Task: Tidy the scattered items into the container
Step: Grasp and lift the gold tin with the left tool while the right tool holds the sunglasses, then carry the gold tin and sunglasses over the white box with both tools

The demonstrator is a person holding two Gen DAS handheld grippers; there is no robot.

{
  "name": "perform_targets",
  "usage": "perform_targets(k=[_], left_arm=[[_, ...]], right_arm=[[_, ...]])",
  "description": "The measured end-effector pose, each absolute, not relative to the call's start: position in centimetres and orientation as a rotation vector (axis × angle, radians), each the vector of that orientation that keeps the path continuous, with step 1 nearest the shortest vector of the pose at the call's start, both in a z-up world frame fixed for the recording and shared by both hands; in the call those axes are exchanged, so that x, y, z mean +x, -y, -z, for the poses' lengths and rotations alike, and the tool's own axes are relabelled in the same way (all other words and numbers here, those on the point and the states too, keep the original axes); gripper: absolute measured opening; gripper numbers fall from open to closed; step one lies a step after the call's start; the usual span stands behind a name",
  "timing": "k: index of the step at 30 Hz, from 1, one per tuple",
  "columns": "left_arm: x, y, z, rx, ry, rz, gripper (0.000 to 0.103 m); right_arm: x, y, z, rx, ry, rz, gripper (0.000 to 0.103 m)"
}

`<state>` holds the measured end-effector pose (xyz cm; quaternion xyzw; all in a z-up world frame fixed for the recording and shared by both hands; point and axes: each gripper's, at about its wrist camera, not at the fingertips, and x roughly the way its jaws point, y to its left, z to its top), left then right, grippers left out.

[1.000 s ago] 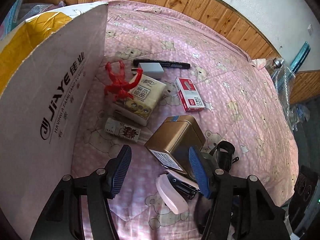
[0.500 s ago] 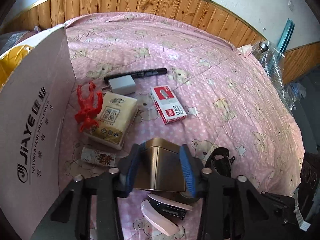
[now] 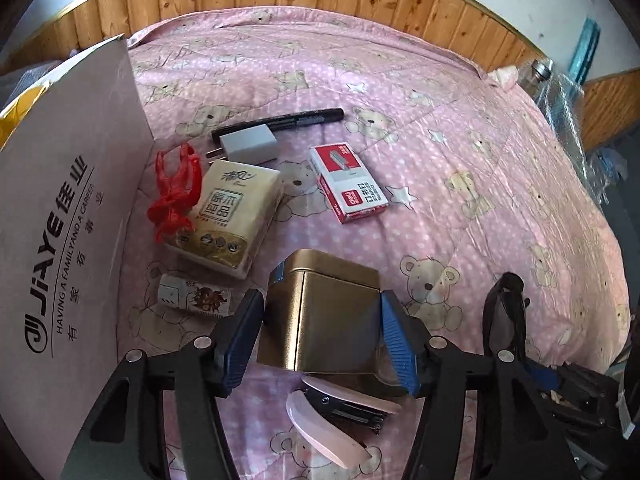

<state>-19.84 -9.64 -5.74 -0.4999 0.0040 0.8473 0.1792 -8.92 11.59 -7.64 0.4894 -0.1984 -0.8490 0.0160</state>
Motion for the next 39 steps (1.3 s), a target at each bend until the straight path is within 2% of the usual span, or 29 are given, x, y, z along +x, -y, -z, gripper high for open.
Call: perform_targets(k=[2,5,6,9,12,14,39], left_arm=[[-19.6,10.3,5.4,-1.412,-0.024,-2.427,0.058],[-19.4,11.8,5.2,-1.431,0.071,-2.406,0.058],[-19.3,11.9,5.3,-1.438,0.076,-2.402,0.058],[-19.3,11.3,6.1,-1.492,0.070,-2.371,0.060],[-18.8,10.3,7.5,-1.531,0.013,-2.360,0.057],[-18.6,10.8,7.6,-1.524,0.053,-2.382,0.056],[-12.1,13.6,-1.2,-1.288,0.169,-2.457,0.055]], right_arm=[[-8.6,-12.2,7.4,1.511,0.640,2.644,0.022],[-8.7,-12.8,7.5,1.511,0.688,2.623,0.023],[-8.9,-12.8,7.8,1.529,0.683,2.622,0.027],[-9.4,-12.3,7.9,1.509,0.648,2.640,0.027],[-9.5,-12.6,8.0,1.499,0.666,2.631,0.023],[-9.3,-12.8,7.8,1.488,0.673,2.627,0.021],[-5.3,-6.8,2.3,1.371,0.542,2.579,0.020]])
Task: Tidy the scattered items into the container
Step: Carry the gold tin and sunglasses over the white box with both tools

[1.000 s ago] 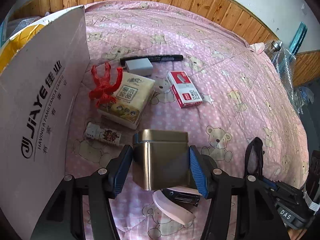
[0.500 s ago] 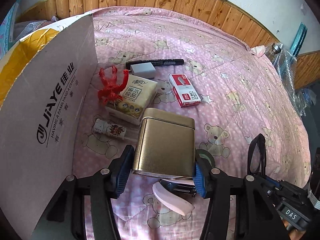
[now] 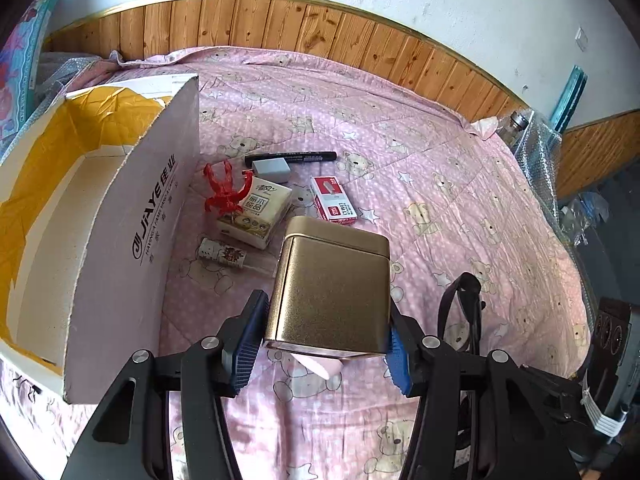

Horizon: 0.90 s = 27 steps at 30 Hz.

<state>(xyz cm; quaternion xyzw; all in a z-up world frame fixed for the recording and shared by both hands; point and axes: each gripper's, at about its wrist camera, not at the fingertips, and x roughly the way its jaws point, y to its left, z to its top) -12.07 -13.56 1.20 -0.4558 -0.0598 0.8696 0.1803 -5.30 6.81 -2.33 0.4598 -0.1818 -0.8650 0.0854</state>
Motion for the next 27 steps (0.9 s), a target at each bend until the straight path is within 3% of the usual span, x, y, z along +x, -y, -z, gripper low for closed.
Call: perform_targets(k=[27], left_arm=[[-10.5,25.6,-8.1,-1.077,0.458,-2.548,0.055]], right_arm=[[-8.5,7.3,-4.8,1.247,0.236,2.480,0.020]])
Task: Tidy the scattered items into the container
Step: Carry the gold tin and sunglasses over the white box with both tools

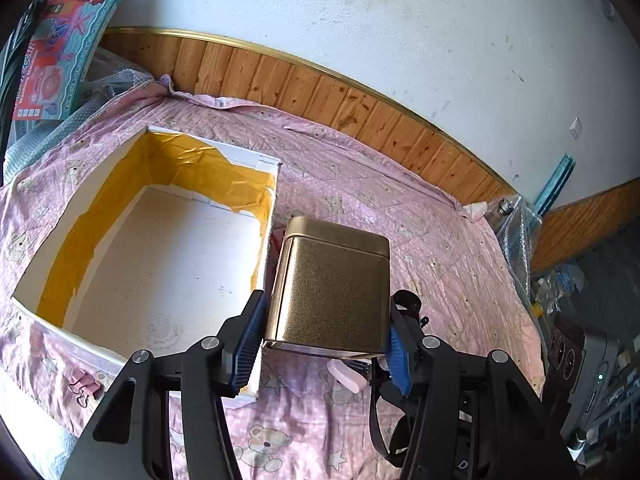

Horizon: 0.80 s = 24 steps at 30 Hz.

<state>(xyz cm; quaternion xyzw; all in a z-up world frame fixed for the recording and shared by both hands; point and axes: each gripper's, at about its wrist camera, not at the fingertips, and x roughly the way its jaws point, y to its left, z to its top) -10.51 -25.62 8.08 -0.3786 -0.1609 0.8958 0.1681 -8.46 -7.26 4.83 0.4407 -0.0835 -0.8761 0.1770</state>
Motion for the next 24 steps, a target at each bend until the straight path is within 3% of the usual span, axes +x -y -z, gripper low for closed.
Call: perform_targets(k=[13,24], left_arm=[[-12.1,33.5,-8.2,-1.082,0.584,-2.632,0.055],[-14.8,37.6,-6.1,-1.225,0.627,-2.673,0.055]], right_arm=[[-12.8,14.2,-8.4,1.154,0.149,2.431,0.020],[-17.2,19.7,-8.3,1.139,0.084,2.366,0.020]])
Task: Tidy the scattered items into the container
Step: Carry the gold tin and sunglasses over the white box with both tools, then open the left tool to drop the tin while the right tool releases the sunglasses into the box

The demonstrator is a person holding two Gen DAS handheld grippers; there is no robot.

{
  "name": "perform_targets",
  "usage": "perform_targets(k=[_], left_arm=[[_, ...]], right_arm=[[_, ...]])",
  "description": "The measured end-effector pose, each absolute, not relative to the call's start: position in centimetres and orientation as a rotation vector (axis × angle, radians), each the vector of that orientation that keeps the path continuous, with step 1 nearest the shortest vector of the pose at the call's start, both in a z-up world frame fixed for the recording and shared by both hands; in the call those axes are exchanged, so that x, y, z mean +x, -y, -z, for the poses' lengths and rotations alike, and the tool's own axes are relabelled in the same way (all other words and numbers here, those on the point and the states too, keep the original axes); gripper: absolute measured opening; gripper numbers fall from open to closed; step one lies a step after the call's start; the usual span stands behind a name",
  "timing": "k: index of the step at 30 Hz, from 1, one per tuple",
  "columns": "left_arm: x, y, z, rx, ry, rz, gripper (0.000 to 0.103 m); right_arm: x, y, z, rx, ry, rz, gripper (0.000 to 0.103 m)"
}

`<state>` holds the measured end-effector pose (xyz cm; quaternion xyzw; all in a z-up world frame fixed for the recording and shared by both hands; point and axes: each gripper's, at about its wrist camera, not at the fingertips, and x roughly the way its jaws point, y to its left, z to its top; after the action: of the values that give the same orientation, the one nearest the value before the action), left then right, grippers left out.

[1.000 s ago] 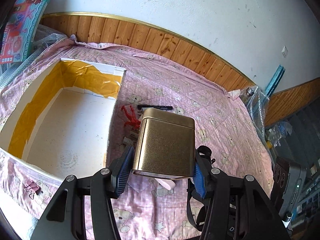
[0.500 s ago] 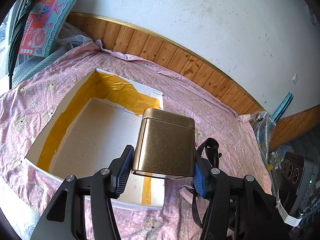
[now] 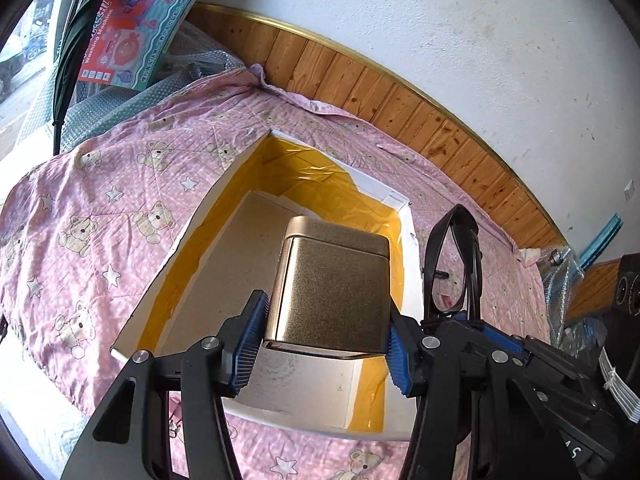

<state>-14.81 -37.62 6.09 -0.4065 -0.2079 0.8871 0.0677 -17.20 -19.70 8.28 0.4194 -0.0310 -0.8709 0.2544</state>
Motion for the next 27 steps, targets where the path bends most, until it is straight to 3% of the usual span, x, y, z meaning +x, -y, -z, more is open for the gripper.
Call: perform_targets(k=[27], left_arm=[[-19.1,37.8,-1.8,-1.515,0.508,-2.619,0.056]], right_arm=[[-28.0,20.9,-2.1,1.414,0.086,2.303,0.024]])
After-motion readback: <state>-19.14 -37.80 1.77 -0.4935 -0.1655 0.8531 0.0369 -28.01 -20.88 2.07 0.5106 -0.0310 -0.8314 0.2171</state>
